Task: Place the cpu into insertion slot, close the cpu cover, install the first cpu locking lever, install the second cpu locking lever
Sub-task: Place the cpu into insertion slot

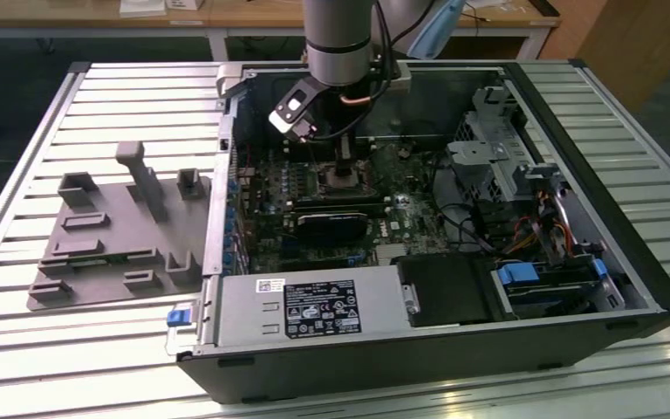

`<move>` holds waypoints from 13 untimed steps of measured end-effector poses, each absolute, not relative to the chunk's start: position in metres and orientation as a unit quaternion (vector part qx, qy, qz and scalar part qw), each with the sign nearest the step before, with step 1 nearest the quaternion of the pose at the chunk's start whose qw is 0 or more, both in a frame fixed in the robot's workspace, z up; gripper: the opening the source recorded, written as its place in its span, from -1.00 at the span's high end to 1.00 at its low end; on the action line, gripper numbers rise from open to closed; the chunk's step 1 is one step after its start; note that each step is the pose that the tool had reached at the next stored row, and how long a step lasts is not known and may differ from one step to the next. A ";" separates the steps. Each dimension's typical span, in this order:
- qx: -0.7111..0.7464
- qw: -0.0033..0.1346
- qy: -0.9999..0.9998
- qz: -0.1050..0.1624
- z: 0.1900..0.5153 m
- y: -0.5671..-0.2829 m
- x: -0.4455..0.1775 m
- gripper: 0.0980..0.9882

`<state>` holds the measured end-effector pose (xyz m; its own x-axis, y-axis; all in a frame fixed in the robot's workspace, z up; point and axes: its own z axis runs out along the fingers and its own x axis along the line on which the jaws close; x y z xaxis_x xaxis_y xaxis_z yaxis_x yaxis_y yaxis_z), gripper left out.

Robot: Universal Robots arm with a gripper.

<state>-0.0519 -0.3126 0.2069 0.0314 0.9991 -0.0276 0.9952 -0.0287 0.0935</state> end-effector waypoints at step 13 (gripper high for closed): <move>0.717 0.043 0.696 0.023 0.239 -0.313 -0.052 0.98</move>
